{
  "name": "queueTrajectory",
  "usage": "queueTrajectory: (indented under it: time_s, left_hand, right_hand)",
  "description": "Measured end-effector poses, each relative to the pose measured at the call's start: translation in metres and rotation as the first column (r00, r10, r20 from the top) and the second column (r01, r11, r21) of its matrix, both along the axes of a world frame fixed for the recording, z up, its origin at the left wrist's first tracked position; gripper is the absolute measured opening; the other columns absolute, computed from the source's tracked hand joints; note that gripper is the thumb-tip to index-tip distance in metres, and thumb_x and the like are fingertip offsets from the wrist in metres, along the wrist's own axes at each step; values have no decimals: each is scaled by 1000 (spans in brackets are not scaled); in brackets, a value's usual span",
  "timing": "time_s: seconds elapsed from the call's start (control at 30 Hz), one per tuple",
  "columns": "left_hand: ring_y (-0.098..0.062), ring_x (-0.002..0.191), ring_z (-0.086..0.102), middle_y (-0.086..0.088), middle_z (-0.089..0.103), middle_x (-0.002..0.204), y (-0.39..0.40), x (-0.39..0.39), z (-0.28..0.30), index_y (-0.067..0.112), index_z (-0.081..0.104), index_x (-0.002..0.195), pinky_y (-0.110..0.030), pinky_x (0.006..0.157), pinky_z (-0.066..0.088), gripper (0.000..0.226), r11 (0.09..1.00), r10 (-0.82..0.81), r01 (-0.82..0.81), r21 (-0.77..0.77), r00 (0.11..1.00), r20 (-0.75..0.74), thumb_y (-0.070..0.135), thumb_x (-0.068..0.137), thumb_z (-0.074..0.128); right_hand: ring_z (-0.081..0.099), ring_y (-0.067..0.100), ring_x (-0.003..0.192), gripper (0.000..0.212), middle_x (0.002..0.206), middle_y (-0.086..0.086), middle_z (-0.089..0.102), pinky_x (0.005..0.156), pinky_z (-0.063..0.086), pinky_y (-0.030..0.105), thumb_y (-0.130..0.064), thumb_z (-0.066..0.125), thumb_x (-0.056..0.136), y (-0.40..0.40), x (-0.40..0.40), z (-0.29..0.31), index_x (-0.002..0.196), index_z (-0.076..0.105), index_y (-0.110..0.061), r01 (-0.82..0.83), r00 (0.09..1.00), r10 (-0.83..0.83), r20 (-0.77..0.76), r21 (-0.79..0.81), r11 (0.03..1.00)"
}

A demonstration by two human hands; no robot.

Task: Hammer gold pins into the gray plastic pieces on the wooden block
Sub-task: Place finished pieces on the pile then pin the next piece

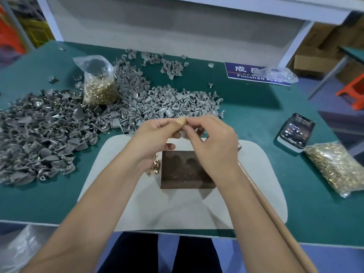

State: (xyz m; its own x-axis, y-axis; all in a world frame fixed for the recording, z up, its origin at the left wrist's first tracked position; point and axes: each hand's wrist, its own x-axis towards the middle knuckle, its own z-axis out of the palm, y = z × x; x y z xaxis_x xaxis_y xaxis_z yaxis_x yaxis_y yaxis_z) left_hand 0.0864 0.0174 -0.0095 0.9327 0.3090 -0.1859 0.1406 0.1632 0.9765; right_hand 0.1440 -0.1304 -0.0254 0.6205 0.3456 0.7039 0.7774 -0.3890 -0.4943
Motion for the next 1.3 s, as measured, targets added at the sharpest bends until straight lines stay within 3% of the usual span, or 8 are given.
queueTrajectory:
  time_s: [0.17,0.27,0.47,0.57,0.73,0.9,1.13,1.3]
  left_hand:
    - [-4,73,66,8,77,91,18,15,-3,26,81,79,-19,61,52,35,999,-43,43,-17,999,5,31,103,56]
    - [-2,79,68,14,77,98,29,27,-11,29,79,99,-17,66,52,28,963,-40,23,270,997,58,36,104,52]
    - [-14,104,60,9,70,104,53,72,-27,25,70,111,-42,93,52,27,496,-59,-50,867,994,91,40,104,49]
    - [-17,127,47,6,63,126,63,109,-27,26,64,126,-42,110,40,34,349,-113,-12,937,992,55,46,101,51]
    - [-22,134,41,3,58,136,52,184,-19,26,58,134,-50,111,38,46,252,-252,121,960,966,-56,56,100,47]
    - [-27,147,26,-6,40,156,21,242,-30,25,39,152,-50,122,18,55,54,-346,265,963,909,-231,48,103,35]
    - [-21,156,-7,-2,-7,170,7,314,-44,34,9,162,-46,125,-4,68,51,-333,496,867,827,-454,59,101,27]
    - [-20,156,-4,0,-3,170,12,339,-51,33,11,162,-44,126,-3,69,150,-303,501,852,844,-443,64,101,22]
  right_hand:
    - [64,9,82,9,87,-13,71,66,51,35,-31,68,96,20,21,12,90,74,-27,87,996,-85,17,-194,977]
    - [62,7,76,11,82,-17,69,69,53,36,-40,62,97,25,41,12,93,68,-31,80,984,-110,-140,-203,976]
    - [66,15,74,10,77,-13,69,72,55,46,-38,64,95,11,78,-6,91,67,-29,163,924,-174,-340,-60,985]
    - [65,15,71,10,73,-13,68,67,56,44,-37,66,95,4,86,-17,87,65,-32,249,899,-268,-346,-100,963]
    - [62,12,69,12,71,-17,65,55,41,24,-41,64,95,1,92,-27,90,66,-32,374,856,-424,-294,-213,903]
    - [60,12,71,10,73,-18,63,55,34,27,-41,64,96,3,93,-31,90,66,-33,468,776,-537,-330,-269,842]
    - [63,18,72,13,75,-17,66,55,38,31,-44,61,94,6,94,-33,88,63,-33,510,741,-596,-309,-317,799]
    - [64,16,76,15,81,-16,69,61,47,33,-44,60,96,8,96,-33,92,66,-31,485,740,-584,-334,-336,807]
